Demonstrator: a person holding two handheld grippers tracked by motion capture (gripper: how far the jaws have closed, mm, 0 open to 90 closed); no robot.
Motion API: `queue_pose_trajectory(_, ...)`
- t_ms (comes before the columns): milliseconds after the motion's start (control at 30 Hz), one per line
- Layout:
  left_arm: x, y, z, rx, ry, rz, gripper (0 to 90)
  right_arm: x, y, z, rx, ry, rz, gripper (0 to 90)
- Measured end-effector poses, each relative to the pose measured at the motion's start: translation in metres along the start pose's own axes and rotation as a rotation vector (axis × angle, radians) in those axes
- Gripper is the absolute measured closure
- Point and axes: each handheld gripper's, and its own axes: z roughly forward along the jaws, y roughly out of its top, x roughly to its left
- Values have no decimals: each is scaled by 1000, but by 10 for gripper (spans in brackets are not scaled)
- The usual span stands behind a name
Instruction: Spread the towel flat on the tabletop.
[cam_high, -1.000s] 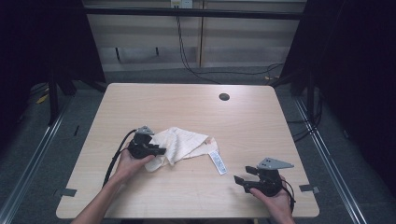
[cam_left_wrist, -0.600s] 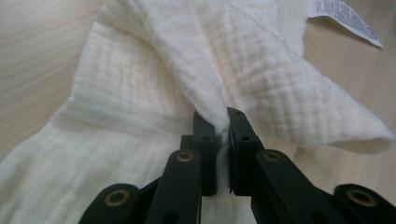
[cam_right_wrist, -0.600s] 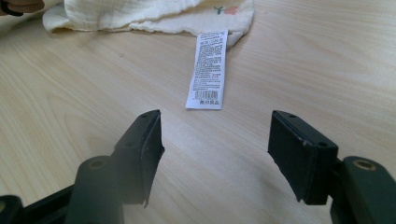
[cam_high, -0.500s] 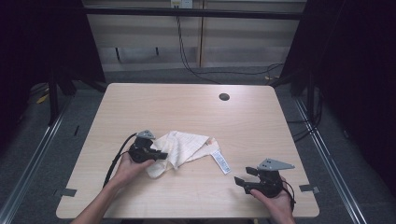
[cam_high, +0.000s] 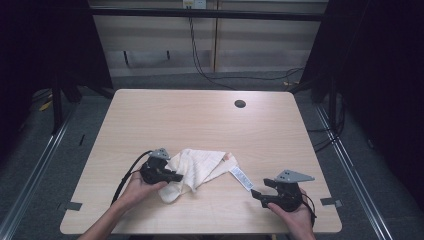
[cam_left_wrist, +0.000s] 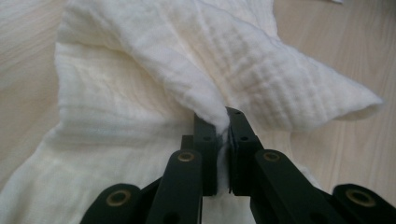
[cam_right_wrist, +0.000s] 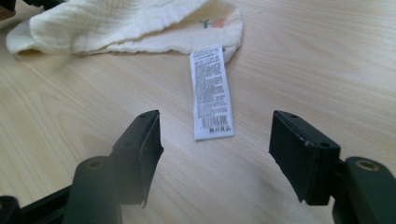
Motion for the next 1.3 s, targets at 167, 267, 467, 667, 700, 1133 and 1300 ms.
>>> queue_pose_trajectory(167, -8, -9, -7, 14, -31, 7, 849, 0, 0, 0, 0, 1, 3, 337)
queue_pose_trajectory(267, -14, -16, -10, 11, -29, 24, 849, 1, 0, 1, 9, 5, 4, 337)
queue_pose_trajectory(467, -23, -19, -14, 24, 6, 36, 828, 3, 1, 3, 10, 13, -4, 336)
queue_pose_trajectory(667, -23, -17, -31, -30, 30, 27, 538, 3, 1, 3, 9, 16, -9, 335)
queue_pose_trajectory(700, -24, -15, -35, -52, 25, 24, 511, 3, 1, 2, 10, 19, -9, 333)
queue_pose_trajectory(1133, -84, 12, -21, -83, -112, 253, 671, 5, 2, 4, 16, 34, -18, 329)
queue_pose_trajectory(1300, -78, 5, -1, 12, -109, 281, 599, 5, 1, 3, 16, 39, -17, 328)
